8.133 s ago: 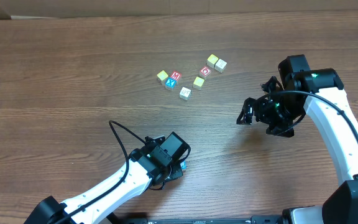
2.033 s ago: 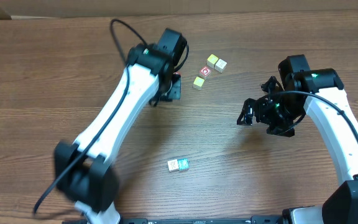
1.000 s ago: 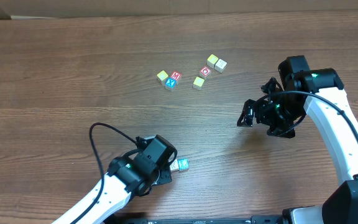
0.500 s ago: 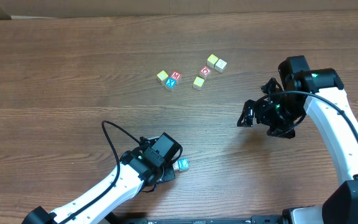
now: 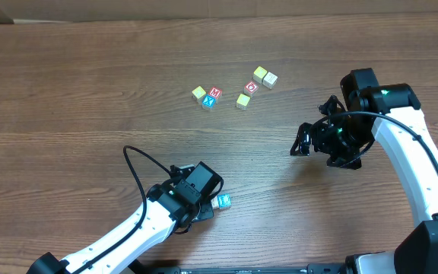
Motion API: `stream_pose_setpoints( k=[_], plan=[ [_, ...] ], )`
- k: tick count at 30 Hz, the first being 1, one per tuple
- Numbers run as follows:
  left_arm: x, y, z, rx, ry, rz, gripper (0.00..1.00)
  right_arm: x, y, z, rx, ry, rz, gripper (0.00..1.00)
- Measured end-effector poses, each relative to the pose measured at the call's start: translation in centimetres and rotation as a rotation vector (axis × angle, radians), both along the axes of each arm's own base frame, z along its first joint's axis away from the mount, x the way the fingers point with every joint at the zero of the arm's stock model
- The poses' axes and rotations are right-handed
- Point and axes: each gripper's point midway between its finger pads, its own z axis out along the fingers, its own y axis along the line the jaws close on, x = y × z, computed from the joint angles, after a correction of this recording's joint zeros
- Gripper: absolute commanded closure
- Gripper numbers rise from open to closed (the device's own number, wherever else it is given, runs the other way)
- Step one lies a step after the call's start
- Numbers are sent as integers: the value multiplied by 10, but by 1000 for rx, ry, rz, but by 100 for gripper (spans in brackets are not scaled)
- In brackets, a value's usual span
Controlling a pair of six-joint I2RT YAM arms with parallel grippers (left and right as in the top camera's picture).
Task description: Flip 5 blocks
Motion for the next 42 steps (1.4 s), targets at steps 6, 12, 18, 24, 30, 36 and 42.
stream_pose_setpoints(
  k=[6,12,18,24,30,36,42],
  plan=[
    [2,-2,1,-8,-10,0,95,-1,0,0,0,6,0,0],
    [2,-2,1,-7,-9,0,91,-1,0,0,-1,6,0,0],
    [2,-2,1,-7,-9,0,80,-2,0,0,0,8,1,0],
    [2,-1,0,-7,-7,11,69,-3,0,0,-1,10,3,0],
    [2,-1,0,-6,-6,11,66,-3,0,0,-1,11,3,0],
    [2,-1,0,-7,-6,10,67,-3,0,0,-1,12,3,0],
    [3,-2,8,-27,-32,10,65,-3,0,0,-1,12,3,0]
  ],
)
